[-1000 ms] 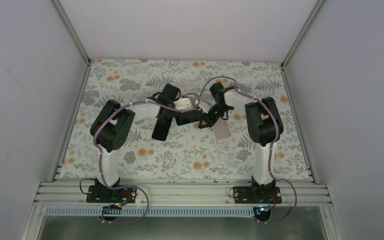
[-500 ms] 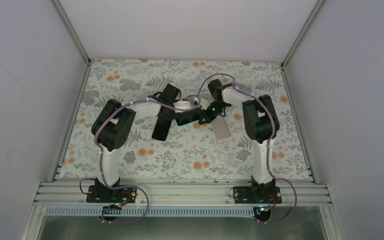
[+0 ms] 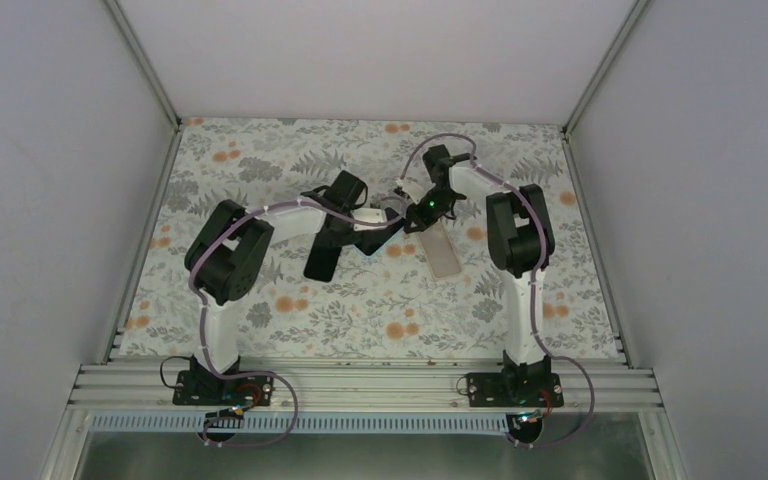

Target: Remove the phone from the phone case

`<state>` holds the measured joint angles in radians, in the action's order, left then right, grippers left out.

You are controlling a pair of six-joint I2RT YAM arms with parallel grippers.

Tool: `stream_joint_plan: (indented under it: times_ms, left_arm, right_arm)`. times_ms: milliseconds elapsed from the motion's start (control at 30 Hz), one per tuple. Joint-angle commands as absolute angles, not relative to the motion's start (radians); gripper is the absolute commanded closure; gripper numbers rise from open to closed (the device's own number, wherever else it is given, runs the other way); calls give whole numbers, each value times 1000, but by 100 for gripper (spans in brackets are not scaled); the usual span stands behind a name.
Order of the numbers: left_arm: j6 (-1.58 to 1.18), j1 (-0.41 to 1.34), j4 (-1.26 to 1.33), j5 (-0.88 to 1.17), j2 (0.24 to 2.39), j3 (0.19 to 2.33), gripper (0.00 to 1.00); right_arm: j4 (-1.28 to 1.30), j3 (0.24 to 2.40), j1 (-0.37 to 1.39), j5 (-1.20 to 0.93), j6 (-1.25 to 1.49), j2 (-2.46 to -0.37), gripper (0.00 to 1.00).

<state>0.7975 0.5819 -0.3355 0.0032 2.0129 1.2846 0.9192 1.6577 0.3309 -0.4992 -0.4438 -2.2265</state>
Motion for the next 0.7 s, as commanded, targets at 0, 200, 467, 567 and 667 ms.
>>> stream_joint_plan:
  times_ms: [0,200,467,567,667]
  left_arm:
    - [800,645,-566,105,1994,1266,98]
    - [778,687,-621,178,1980,1293,98]
    - [766,723,-658,236,2030,1363,98]
    - [754,744,-641,228,2048,1386,98]
    - [748,753,-638,238,2077,1418,98]
  right_arm:
    - [965,1734,315,-483,-461,-2279,96]
    - [1057,1825,334,-511,-506,-2347,96]
    - [1114,1875,365,-570,-565,-2372,96]
    - [1144,1918,383,-591,-582,-2391,96]
    - [1181,1964,411,-591,-592,-2414,96]
